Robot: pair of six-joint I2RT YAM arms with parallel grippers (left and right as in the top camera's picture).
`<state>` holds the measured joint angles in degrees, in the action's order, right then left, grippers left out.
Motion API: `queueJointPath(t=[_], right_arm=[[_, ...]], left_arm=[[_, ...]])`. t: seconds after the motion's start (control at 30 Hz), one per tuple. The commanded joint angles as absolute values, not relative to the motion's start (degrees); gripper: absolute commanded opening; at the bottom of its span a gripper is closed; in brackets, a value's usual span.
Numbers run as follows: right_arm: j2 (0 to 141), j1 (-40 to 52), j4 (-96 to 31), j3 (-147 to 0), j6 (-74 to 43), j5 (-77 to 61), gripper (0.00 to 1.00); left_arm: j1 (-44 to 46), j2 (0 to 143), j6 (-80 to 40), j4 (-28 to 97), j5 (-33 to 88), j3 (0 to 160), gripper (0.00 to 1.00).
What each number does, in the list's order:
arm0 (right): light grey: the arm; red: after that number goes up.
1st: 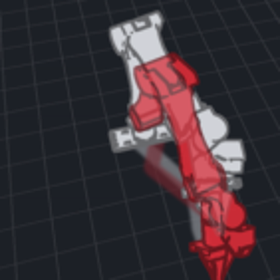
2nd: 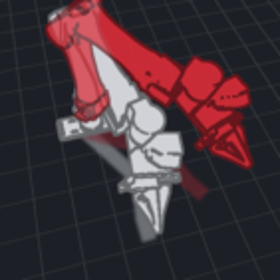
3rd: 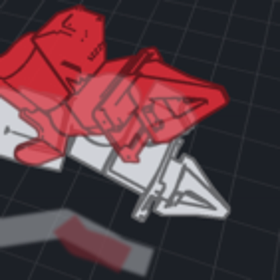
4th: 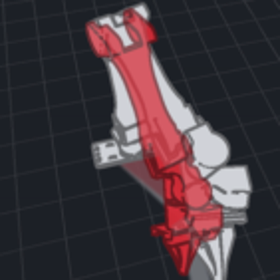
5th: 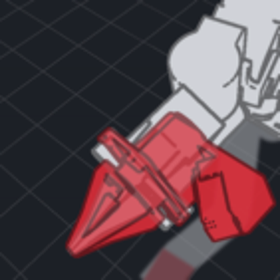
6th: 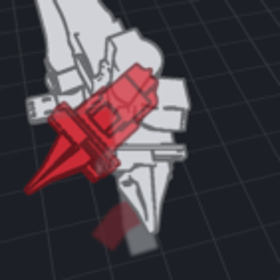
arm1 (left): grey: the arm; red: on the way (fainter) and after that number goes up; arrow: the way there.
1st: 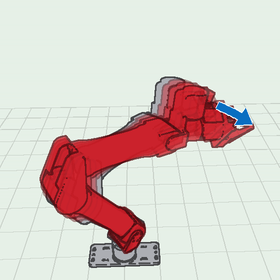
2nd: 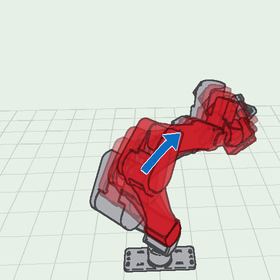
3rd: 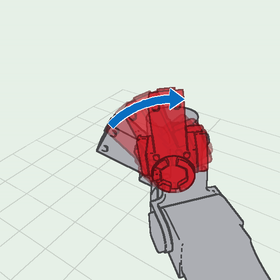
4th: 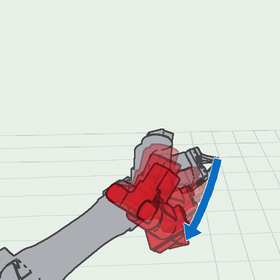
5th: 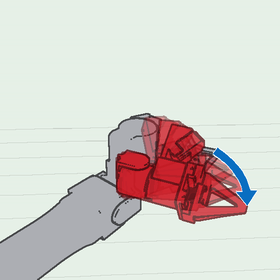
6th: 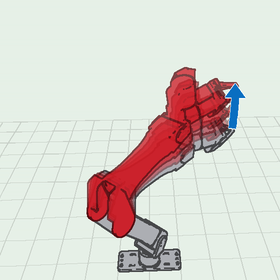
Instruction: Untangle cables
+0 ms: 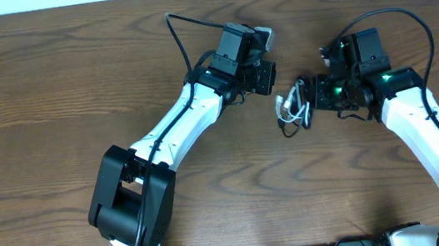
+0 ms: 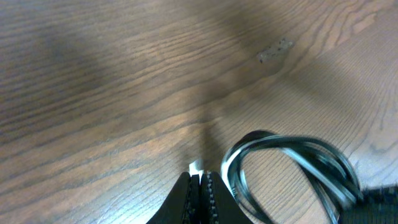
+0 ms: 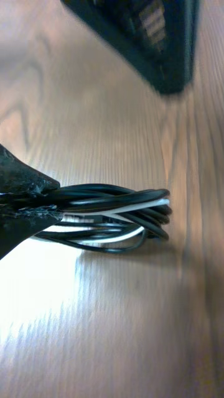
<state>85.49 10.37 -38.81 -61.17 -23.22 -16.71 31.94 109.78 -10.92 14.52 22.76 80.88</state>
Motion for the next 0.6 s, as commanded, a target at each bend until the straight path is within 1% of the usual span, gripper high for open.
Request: queueJointPath(t=[0.0, 0.1, 0.13, 0.17, 0.2, 0.3, 0.33, 0.37, 0.57], right_arm=[[84.33, 10.59, -39.11, -62.13, -25.89, -10.2, 0.09], [84.33, 10.59, -39.24, -62.13, -25.89, -10.17, 0.24], [84.33, 10.59, -39.24, -62.13, -25.89, -10.15, 0.33], [84.33, 10.55, -39.27, -62.13, -25.89, -10.11, 0.38], [84.33, 10.48, -39.31, -62.13, -25.89, -9.89, 0.46], [84.33, 10.26, -39.64, -62.13, -25.96, -8.88, 0.59], [84.33, 10.0, -39.79, -62.13, -26.15, -8.71, 0.65], [84.33, 9.5, -40.12, -62.13, -26.37, -8.38, 0.67], [84.31, 4.14, -42.04, -62.15, -26.33, -8.56, 0.72]], left_arm=[[31.79, 110.21, -11.7, 15.2, 21.78, 81.06, 0.07], [31.79, 110.21, -11.7, 15.57, 21.78, 81.06, 0.07], [31.79, 110.21, -11.7, 15.59, 21.78, 81.06, 0.08], [31.79, 110.21, -11.7, 15.59, 21.78, 81.06, 0.07], [31.79, 110.21, -11.7, 15.59, 21.78, 81.06, 0.08], [31.79, 110.21, -11.7, 15.66, 21.78, 81.06, 0.07], [31.81, 110.21, -11.7, 15.75, 21.78, 81.06, 0.08], [31.81, 110.21, -11.7, 15.79, 21.78, 81.06, 0.08], [31.81, 110.21, -11.68, 15.81, 21.78, 81.06, 0.08]])
